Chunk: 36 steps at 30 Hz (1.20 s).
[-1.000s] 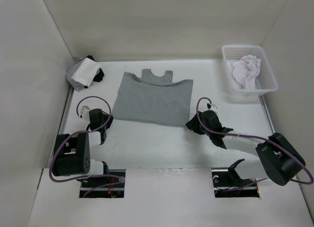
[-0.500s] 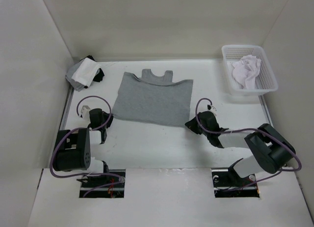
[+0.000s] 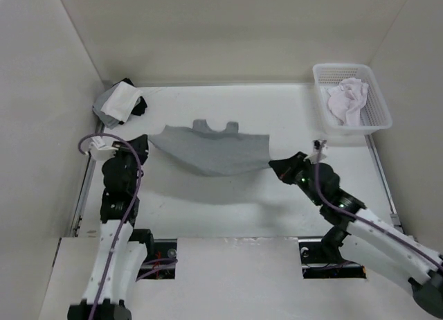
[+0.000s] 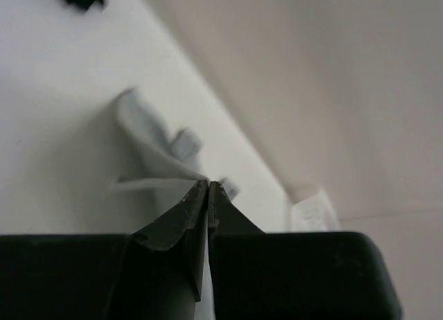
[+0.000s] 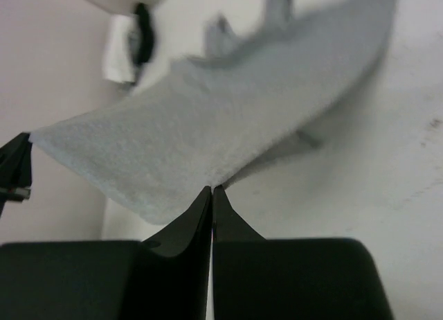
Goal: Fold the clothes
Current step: Fold the tank top
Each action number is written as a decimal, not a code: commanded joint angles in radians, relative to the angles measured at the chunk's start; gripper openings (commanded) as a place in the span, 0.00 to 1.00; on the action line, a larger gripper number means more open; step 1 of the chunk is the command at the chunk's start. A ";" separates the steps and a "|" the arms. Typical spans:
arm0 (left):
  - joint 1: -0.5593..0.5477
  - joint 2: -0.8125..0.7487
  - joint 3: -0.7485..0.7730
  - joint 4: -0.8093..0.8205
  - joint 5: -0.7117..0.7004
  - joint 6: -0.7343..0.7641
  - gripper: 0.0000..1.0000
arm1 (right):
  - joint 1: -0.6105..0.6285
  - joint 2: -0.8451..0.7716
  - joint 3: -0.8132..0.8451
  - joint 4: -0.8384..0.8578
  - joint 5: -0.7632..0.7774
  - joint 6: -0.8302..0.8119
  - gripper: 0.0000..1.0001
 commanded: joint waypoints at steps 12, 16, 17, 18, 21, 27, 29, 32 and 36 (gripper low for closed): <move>-0.066 -0.350 0.509 -0.482 -0.044 0.136 0.00 | 0.521 -0.350 0.626 -0.712 0.511 -0.241 0.05; -0.061 -0.301 0.396 -0.475 -0.047 0.139 0.00 | 0.417 -0.275 0.564 -0.635 0.442 -0.278 0.06; -0.060 -0.275 0.357 -0.458 -0.047 0.132 0.00 | 0.353 -0.249 0.535 -0.597 0.387 -0.286 0.06; -0.060 -0.243 0.316 -0.426 -0.047 0.129 0.00 | 0.272 -0.217 0.498 -0.547 0.308 -0.290 0.06; -0.052 -0.067 0.207 -0.268 -0.047 0.103 0.00 | -0.024 -0.071 0.400 -0.350 -0.017 -0.275 0.06; -0.050 0.464 0.284 0.054 -0.085 0.070 0.00 | -0.356 0.439 0.463 -0.011 -0.337 -0.198 0.05; -0.053 0.633 0.398 0.085 -0.085 0.080 0.00 | -0.402 0.607 0.586 -0.008 -0.374 -0.203 0.05; -0.053 0.814 0.545 0.088 -0.061 0.081 0.00 | -0.454 0.779 0.745 -0.031 -0.417 -0.206 0.05; -0.058 0.894 0.613 0.087 -0.038 0.077 0.00 | -0.499 0.841 0.812 -0.046 -0.435 -0.207 0.06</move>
